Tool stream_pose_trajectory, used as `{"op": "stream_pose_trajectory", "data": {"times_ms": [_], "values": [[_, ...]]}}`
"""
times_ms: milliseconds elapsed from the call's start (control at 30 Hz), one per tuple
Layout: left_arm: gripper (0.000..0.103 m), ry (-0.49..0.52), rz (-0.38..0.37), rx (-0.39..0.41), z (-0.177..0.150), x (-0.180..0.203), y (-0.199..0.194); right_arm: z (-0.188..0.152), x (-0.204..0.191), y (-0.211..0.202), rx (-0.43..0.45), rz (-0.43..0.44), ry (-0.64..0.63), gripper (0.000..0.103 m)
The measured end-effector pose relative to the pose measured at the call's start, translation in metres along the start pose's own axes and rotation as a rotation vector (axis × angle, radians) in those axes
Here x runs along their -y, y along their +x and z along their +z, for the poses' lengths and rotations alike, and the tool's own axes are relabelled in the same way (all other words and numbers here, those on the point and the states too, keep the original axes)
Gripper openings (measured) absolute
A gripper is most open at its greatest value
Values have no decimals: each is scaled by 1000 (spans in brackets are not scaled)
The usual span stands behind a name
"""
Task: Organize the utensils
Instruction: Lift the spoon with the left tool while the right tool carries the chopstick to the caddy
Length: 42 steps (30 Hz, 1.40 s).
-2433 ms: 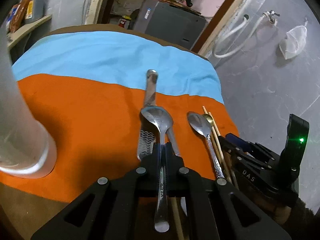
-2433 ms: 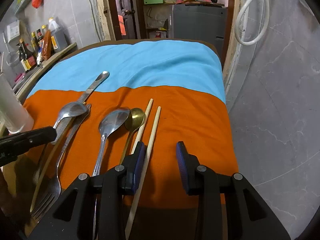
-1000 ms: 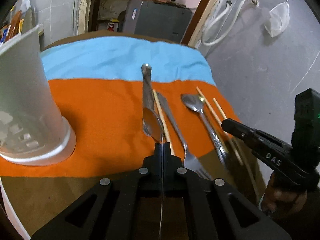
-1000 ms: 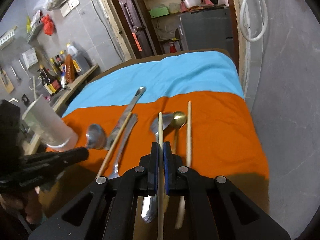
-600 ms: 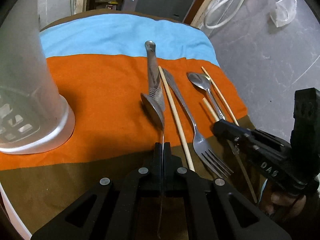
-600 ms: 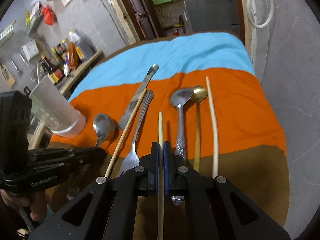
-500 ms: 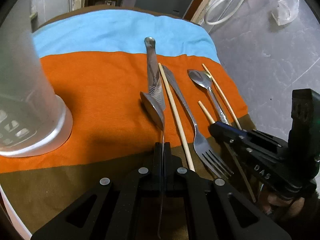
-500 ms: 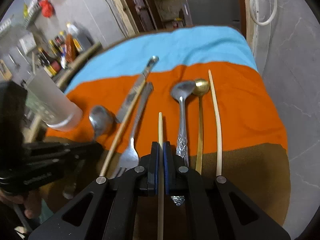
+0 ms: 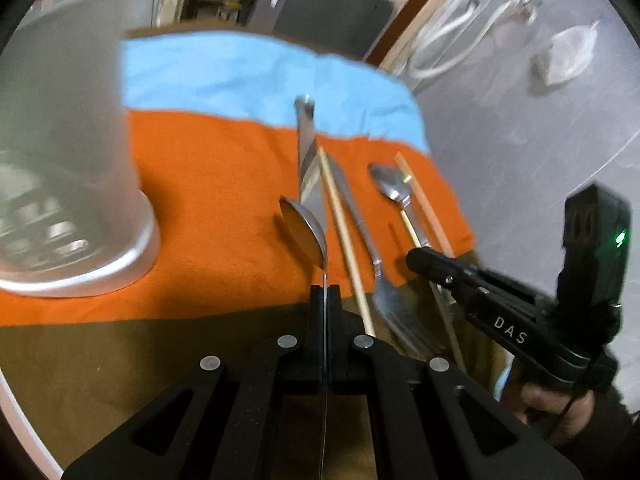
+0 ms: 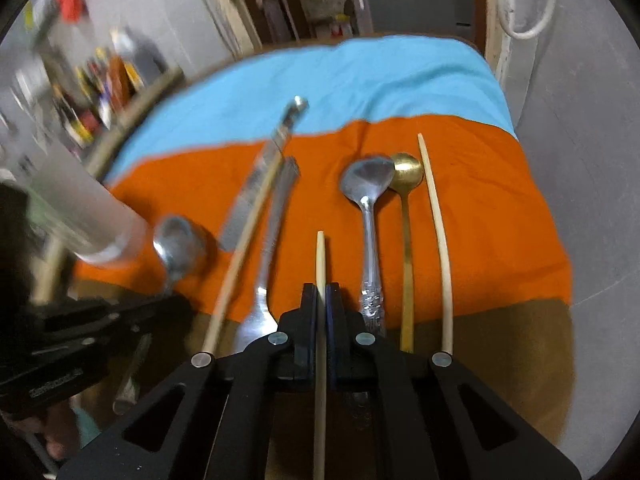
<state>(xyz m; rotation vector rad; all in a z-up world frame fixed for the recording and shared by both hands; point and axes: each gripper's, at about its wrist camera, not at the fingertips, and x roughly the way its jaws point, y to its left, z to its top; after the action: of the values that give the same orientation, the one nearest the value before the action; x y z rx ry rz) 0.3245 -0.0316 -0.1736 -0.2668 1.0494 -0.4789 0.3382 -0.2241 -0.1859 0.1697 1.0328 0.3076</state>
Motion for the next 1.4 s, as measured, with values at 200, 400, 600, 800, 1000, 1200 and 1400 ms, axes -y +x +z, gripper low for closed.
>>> {"op": "stream_pose_trajectory", "data": {"times_ms": [200,400,600,800,1000,1200,1400], "values": [[0,12,-6,164,-9,3,-43,-22,-5,-48,246,95,39,2],[0,5,-31,329,-1,4,-91,-18,-39,-84,440,164,-25,3],[0,25,-50,489,20,-3,-145,21,-89,-108,602,268,-96,3],[0,22,-19,642,48,-44,-189,66,-135,-109,732,415,-127,3],[0,-72,42,810,65,-117,-202,96,-162,-88,867,449,-45,3],[0,-169,49,883,64,-176,-197,97,-163,-55,947,437,48,3],[0,-226,14,913,56,-195,-193,85,-164,-43,1022,382,59,3]]}}
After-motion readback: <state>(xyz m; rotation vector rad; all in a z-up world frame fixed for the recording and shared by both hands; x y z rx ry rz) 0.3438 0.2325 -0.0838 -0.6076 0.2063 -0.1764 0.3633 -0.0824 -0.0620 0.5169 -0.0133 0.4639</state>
